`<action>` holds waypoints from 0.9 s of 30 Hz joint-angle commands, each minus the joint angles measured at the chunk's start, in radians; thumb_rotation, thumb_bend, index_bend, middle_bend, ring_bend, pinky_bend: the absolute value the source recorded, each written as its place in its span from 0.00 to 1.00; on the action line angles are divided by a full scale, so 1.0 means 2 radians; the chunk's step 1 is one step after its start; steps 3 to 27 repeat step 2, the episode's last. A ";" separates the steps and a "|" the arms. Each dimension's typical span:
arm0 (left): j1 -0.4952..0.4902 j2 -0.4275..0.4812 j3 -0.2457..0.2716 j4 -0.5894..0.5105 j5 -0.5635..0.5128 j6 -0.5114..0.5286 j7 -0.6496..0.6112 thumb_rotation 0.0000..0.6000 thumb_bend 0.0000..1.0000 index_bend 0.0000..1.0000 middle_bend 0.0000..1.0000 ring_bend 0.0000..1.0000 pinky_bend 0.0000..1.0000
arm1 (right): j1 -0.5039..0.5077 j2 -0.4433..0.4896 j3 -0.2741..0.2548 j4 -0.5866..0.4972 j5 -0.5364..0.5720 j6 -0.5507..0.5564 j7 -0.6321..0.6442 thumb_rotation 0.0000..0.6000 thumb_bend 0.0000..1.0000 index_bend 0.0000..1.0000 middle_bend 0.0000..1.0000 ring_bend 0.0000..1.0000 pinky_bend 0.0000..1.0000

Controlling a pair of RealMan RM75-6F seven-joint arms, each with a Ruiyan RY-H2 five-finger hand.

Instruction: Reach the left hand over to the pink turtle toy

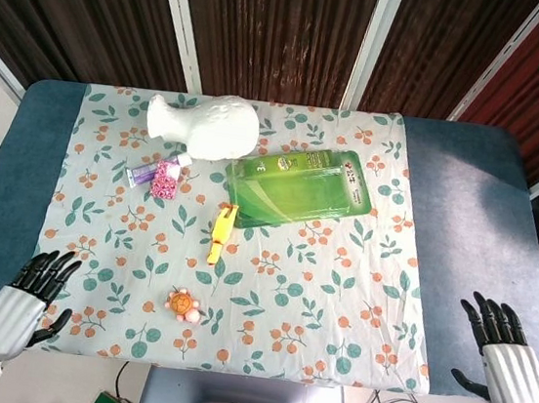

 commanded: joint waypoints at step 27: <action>0.004 0.008 -0.018 0.005 -0.016 -0.008 -0.015 1.00 0.35 0.00 0.04 0.04 0.12 | 0.001 -0.001 0.001 0.001 0.005 -0.003 0.000 1.00 0.13 0.00 0.00 0.00 0.00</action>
